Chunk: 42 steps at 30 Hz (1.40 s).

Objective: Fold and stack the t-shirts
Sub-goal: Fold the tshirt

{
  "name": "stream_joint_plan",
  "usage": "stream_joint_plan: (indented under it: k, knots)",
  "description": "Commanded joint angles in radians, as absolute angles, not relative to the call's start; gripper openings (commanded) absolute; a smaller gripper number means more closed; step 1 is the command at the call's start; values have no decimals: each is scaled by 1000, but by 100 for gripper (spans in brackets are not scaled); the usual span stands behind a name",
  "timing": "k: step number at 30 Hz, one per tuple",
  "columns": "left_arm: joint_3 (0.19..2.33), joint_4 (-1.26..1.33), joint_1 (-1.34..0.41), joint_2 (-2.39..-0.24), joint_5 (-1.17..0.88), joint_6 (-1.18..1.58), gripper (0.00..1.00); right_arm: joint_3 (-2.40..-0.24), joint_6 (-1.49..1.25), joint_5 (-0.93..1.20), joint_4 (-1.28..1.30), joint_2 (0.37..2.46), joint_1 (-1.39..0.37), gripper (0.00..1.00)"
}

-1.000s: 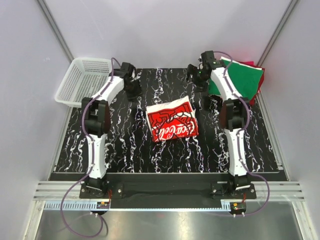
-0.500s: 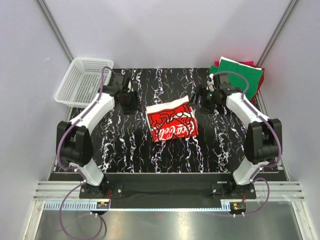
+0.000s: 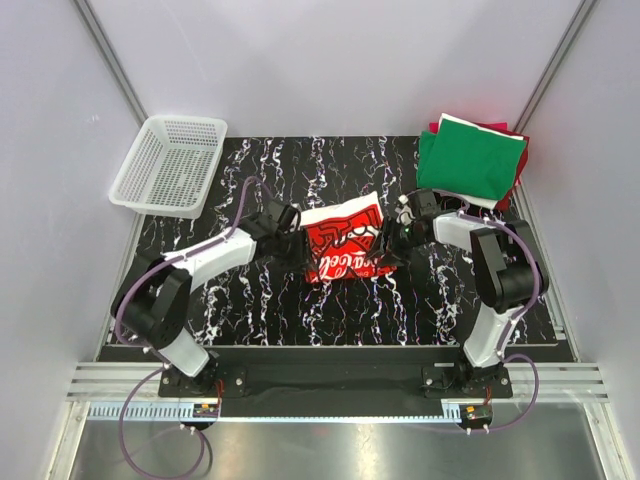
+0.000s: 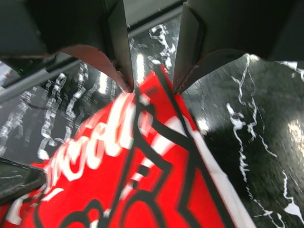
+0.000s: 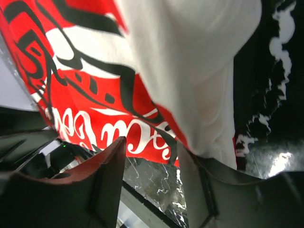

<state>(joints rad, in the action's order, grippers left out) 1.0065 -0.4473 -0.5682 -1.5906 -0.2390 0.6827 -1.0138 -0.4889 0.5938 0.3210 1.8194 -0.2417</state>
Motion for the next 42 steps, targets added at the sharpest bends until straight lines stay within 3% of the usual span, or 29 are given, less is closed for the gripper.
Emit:
stream_joint_plan:
  k: [1,8,18,24,30,33,35,42]
  knots:
    - [977,-322,-565,-1640,-230,693,42,-1042,-426,560,279,1882,-239,54]
    - [966,-374,-565,-1779,-114,658,36,-942,-440,574,230,1902,-239,49]
    - [888,-552,-565,-1652,152,632,36,-792,-551,548,284,1683,-258,47]
    - [1061,-794,-604,-1562,345,615,37,-918,-503,540,472,1534,-305,75]
    - [1204,-865,-661,-1453,286,618,43,-1198,-456,580,577,1511,-308,80]
    - [1238,-850,-664,-1440,230,606,44,-1345,-439,659,604,1624,-308,76]
    - [1250,-833,-664,-1443,212,585,44,-1423,-436,686,597,1716,-308,67]
    - [1394,-698,-595,-1574,37,505,43,-1494,-399,715,551,1959,-256,44]
